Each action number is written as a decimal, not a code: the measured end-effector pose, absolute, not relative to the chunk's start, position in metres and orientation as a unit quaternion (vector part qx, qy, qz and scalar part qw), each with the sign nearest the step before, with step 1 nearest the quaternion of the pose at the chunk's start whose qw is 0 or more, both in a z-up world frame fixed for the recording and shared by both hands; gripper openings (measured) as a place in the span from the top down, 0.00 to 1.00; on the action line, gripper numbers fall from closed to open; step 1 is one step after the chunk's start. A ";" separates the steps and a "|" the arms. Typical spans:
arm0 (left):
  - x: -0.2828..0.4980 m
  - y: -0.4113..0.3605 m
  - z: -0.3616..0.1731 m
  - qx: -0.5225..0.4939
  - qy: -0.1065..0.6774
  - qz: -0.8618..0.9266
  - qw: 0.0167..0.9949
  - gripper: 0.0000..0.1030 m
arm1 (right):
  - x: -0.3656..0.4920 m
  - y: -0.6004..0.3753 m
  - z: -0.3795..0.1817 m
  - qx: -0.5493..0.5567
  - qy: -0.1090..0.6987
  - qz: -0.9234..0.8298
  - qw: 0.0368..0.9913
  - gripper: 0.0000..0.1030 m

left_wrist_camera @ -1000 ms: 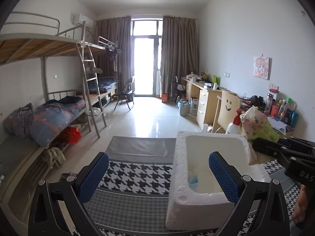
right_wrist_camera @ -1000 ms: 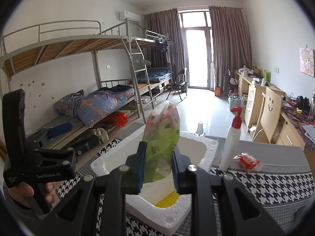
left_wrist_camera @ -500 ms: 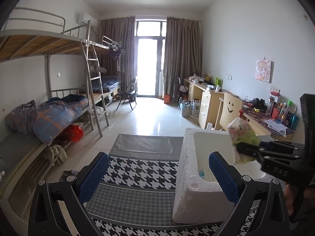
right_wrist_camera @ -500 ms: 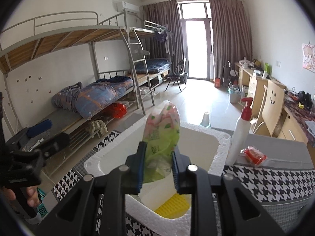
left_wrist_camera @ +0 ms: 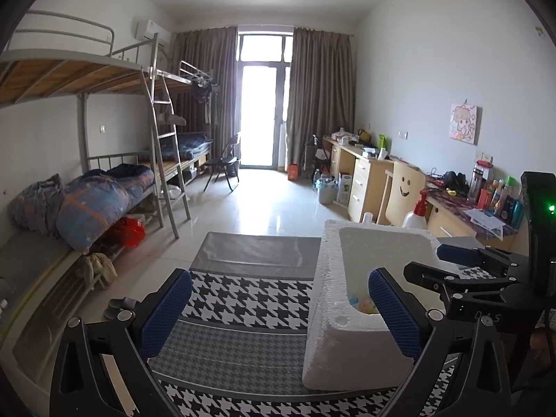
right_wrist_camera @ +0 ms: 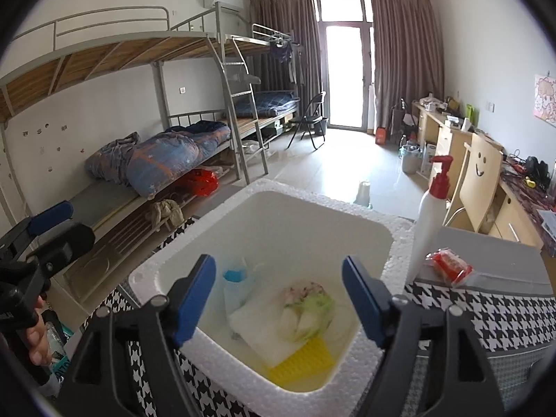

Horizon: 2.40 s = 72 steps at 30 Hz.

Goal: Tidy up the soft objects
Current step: 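Move both tools back toward the grey sock on the table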

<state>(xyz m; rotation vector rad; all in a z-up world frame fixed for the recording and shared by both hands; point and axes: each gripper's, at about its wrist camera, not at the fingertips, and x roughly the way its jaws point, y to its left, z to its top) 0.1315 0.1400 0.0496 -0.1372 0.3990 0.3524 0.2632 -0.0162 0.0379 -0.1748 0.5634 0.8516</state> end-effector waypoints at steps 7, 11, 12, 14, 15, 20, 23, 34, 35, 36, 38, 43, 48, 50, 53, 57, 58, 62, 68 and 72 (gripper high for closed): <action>0.128 0.132 0.053 -0.067 0.192 0.168 0.965 0.01 | 0.255 -0.029 0.051 -0.075 0.251 0.407 0.875 0.23; 0.125 0.124 0.056 -0.062 0.188 0.159 0.967 0.01 | 0.248 -0.041 0.059 -0.069 0.237 0.405 0.880 0.23; 0.125 0.122 0.057 -0.061 0.187 0.156 0.968 0.01 | 0.246 -0.042 0.061 -0.068 0.234 0.405 0.881 0.23; 0.124 0.117 0.058 -0.059 0.186 0.150 0.969 0.01 | 0.242 -0.047 0.063 -0.068 0.228 0.404 0.883 0.23; 0.124 0.115 0.059 -0.058 0.185 0.147 0.970 0.01 | 0.241 -0.049 0.064 -0.068 0.226 0.403 0.884 0.23; 0.121 0.104 0.065 -0.050 0.178 0.133 0.974 0.01 | 0.237 -0.065 0.068 -0.059 0.214 0.393 0.892 0.23; 0.120 0.094 0.066 -0.047 0.176 0.123 0.976 0.01 | 0.238 -0.077 0.070 -0.049 0.211 0.388 0.896 0.23; 0.122 0.067 0.069 -0.043 0.171 0.093 0.980 0.01 | 0.227 -0.112 0.076 -0.028 0.189 0.356 0.915 0.06; 0.122 0.064 0.069 -0.041 0.172 0.090 0.980 0.01 | 0.227 -0.114 0.076 -0.027 0.187 0.353 0.916 0.05; 0.123 0.061 0.069 -0.039 0.172 0.086 0.980 0.01 | 0.227 -0.117 0.077 -0.026 0.187 0.351 0.917 0.05; 0.122 0.056 0.068 -0.036 0.173 0.081 0.981 0.01 | 0.228 -0.121 0.077 -0.023 0.187 0.347 0.919 0.05; 0.123 0.045 0.067 -0.033 0.174 0.065 0.982 0.01 | 0.225 -0.130 0.075 -0.025 0.186 0.334 0.924 0.04; 0.123 0.037 0.067 -0.033 0.174 0.044 0.983 0.01 | 0.224 -0.144 0.074 -0.019 0.185 0.321 0.929 0.04; 0.124 0.034 0.068 -0.031 0.174 0.037 0.983 0.01 | 0.223 -0.148 0.073 -0.018 0.185 0.316 0.930 0.04; 0.124 0.028 0.068 -0.029 0.175 0.026 0.984 0.01 | 0.223 -0.155 0.070 -0.016 0.186 0.309 0.933 0.04; 0.125 0.024 0.067 -0.025 0.177 0.014 0.984 0.01 | 0.223 -0.162 0.067 -0.014 0.188 0.301 0.935 0.04; 0.125 0.023 0.067 -0.024 0.178 0.012 0.984 0.01 | 0.222 -0.164 0.066 -0.014 0.189 0.299 0.935 0.04; 0.126 0.018 0.065 -0.027 0.182 0.000 0.983 0.01 | 0.221 -0.171 0.065 -0.011 0.190 0.293 0.937 0.04; 0.127 0.012 0.058 -0.030 0.177 -0.016 0.984 0.01 | 0.213 -0.183 0.062 -0.009 0.182 0.283 0.942 0.04; 0.131 0.005 0.054 -0.032 0.183 -0.022 0.982 0.01 | 0.213 -0.191 0.059 -0.003 0.183 0.275 0.944 0.04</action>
